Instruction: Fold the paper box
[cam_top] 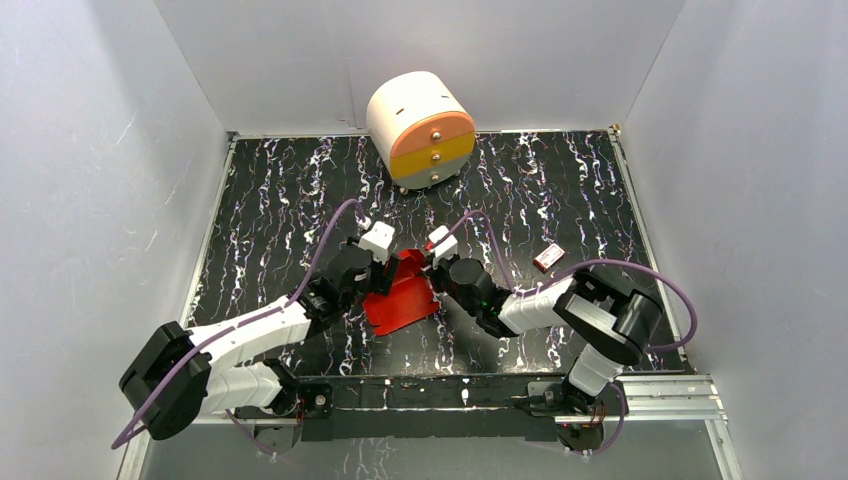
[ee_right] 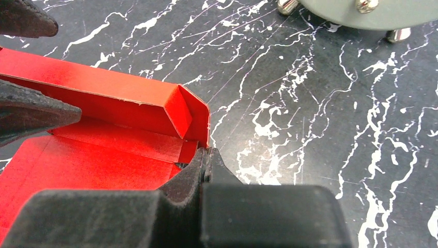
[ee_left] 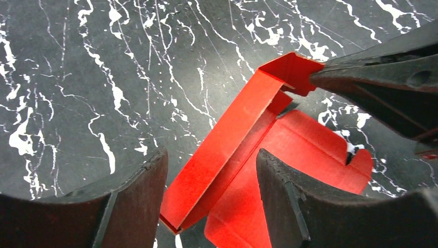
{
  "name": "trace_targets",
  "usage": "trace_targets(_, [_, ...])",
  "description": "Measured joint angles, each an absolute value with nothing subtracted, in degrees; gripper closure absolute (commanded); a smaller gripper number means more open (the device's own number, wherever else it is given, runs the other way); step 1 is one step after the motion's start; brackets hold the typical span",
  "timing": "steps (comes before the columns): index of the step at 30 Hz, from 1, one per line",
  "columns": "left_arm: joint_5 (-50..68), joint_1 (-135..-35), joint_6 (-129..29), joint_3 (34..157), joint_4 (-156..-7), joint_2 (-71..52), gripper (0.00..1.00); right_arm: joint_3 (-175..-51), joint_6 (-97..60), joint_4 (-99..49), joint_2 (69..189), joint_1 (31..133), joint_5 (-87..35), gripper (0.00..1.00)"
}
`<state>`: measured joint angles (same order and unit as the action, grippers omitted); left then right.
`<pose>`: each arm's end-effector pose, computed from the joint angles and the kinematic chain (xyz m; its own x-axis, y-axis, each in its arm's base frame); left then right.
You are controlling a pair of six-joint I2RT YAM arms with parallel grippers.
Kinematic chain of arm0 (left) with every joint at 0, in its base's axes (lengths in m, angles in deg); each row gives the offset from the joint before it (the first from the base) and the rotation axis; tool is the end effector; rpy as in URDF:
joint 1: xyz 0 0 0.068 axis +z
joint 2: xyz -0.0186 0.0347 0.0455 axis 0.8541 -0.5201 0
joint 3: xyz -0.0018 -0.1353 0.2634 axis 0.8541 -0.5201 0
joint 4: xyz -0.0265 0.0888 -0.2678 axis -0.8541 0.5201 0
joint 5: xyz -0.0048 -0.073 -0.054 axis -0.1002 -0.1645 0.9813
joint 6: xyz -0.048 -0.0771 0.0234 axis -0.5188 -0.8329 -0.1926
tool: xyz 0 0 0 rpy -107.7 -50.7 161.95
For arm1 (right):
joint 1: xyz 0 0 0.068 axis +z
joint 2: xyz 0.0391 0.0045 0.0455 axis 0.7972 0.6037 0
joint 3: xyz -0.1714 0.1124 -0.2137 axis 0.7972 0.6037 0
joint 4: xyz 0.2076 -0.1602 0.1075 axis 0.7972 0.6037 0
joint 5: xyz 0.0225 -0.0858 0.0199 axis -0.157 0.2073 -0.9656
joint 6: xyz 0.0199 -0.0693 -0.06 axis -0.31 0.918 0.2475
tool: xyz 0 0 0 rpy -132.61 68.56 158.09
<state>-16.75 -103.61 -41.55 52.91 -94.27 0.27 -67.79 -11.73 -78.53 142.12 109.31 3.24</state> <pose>0.2287 -0.1926 0.2090 -0.2875 0.2048 -0.9356 0.4617 0.8855 0.0519 0.2262 0.2859 0.1574 -0.1077 -0.1524 -0.9824 -0.5812 0.8114 -0.0622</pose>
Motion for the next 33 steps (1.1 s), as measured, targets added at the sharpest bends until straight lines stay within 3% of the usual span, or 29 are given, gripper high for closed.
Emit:
trace_targets(5, [-20.35,-104.25,-39.73,53.04,-95.23,-1.28,0.41,-67.79,-10.47,-77.39,140.85,109.31,4.56,1.0])
trace_targets(8, [-24.11,-104.66,-43.51,54.59,-91.99,-1.15,0.37,-67.79,-10.31,-76.61,140.85,109.31,4.82,1.0])
trace_targets(18, [-25.73,-104.62,-81.81,54.39,-87.45,13.32,0.42,-67.75,-13.2,-76.54,140.85,109.31,6.26,1.0])
trace_targets(25, [-20.81,-104.6,-104.17,42.92,-95.49,11.37,0.47,-67.07,-15.08,-78.11,140.85,109.31,6.41,1.0])
trace_targets(33, [-22.74,-104.6,-119.33,38.39,-108.28,7.98,0.51,-65.71,-16.19,-80.36,140.85,109.66,6.46,1.0])
